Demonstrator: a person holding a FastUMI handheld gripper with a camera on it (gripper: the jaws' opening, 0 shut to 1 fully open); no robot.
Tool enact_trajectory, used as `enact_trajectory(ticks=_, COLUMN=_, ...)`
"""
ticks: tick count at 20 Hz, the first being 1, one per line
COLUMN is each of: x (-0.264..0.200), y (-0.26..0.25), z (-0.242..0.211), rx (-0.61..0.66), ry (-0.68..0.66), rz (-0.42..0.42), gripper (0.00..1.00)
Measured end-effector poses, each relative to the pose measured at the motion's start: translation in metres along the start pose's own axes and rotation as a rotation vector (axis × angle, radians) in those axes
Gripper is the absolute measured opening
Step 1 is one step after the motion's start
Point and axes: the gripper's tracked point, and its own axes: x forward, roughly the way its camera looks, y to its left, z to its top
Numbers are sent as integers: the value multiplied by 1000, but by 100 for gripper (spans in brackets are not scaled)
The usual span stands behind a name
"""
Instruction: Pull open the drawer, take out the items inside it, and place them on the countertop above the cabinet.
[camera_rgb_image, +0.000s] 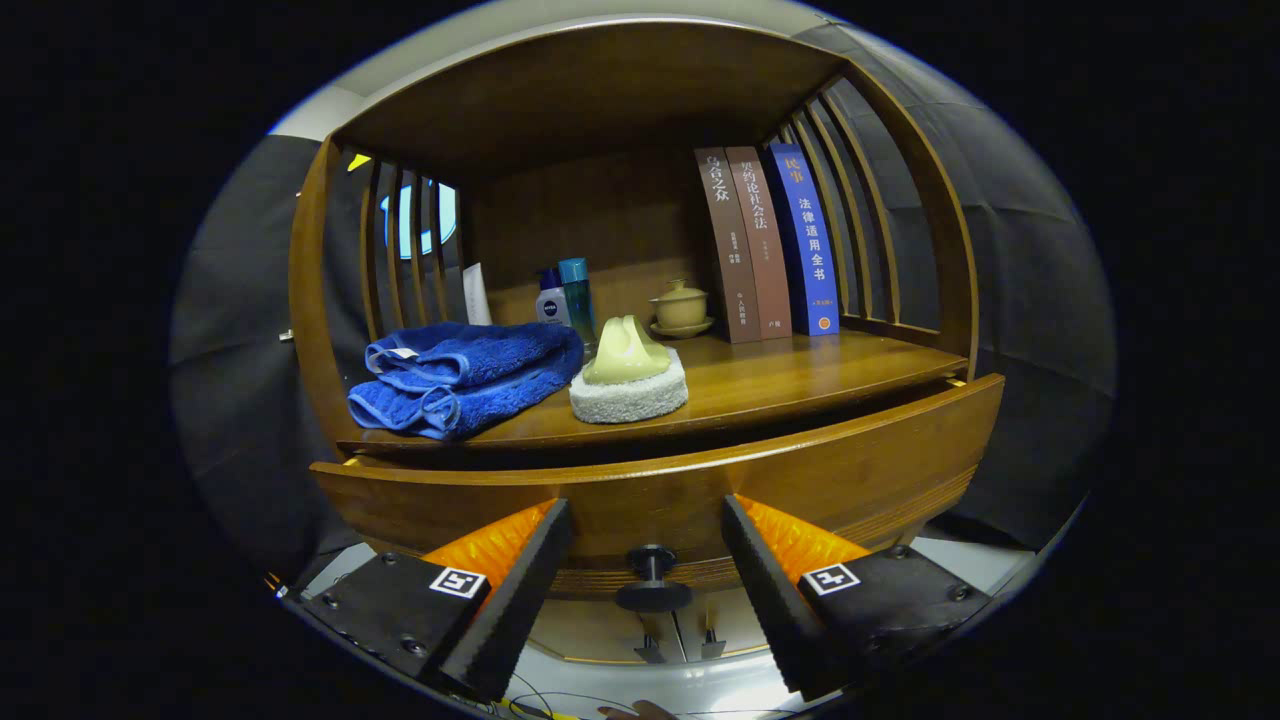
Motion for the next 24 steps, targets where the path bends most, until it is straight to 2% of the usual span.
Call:
enact_trajectory(ticks=5, x=19, y=-2, z=4, rx=-3, ry=12, rz=3, gripper=99)
enact_trajectory(ticks=24, x=21, y=-2, z=2, rx=27, ry=5, rz=-9, gripper=100)
